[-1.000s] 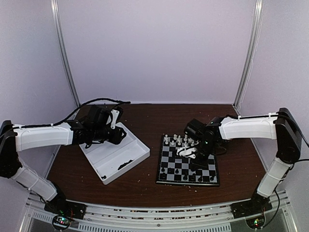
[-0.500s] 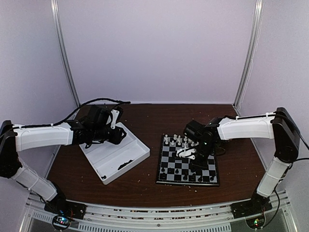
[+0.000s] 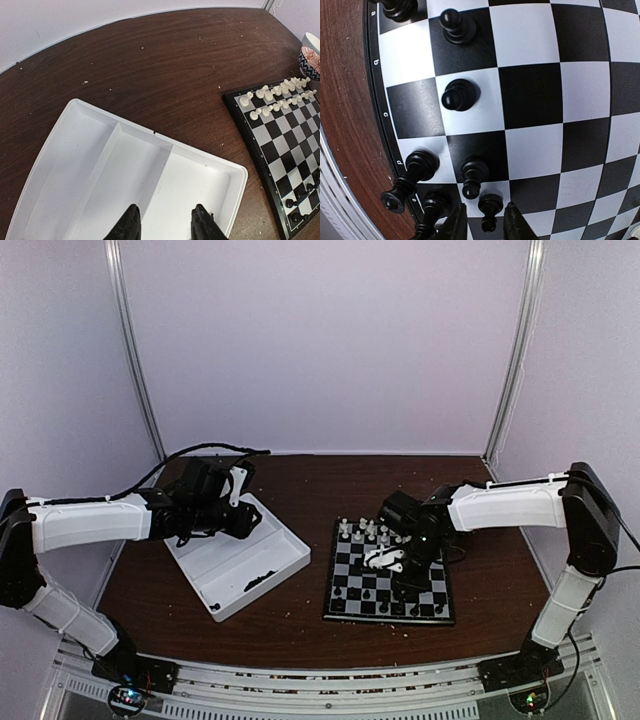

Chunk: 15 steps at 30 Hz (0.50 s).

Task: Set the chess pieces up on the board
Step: Place the pawn at b7.

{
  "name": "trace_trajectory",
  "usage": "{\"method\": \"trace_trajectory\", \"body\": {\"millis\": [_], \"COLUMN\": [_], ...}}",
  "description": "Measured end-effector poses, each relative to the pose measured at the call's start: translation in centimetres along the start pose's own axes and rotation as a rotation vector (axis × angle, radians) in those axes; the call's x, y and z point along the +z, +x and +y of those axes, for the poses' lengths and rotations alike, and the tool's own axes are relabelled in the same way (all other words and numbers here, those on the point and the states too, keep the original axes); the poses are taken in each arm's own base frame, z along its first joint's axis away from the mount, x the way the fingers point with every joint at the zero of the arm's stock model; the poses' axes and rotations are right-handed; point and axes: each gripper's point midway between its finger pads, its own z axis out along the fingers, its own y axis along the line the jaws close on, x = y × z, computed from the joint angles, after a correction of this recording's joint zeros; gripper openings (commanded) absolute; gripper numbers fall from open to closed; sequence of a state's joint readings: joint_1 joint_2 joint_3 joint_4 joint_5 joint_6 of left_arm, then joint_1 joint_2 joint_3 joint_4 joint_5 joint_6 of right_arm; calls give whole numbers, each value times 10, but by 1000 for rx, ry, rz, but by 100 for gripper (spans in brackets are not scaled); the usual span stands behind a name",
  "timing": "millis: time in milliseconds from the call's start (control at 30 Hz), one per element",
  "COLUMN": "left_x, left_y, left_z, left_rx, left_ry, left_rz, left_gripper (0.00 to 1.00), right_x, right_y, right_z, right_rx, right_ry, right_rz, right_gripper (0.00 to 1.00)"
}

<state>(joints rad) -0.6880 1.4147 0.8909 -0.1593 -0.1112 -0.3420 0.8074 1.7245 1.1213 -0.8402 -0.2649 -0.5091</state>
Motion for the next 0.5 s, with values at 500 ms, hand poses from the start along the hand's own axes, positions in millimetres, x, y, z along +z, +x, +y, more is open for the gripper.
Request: {"method": "trace_trajectory", "body": {"millis": [500], "left_x": [-17], "left_y": [54], "left_z": [7], "left_rx": [-39], "left_ry": [-20], "left_rz": [227], "left_gripper": [36], "right_x": [-89], "right_y": [-9], "right_z": [-40], "right_rx": [90], "right_ry": [122], "right_rz": [-200], "right_gripper": [38]}}
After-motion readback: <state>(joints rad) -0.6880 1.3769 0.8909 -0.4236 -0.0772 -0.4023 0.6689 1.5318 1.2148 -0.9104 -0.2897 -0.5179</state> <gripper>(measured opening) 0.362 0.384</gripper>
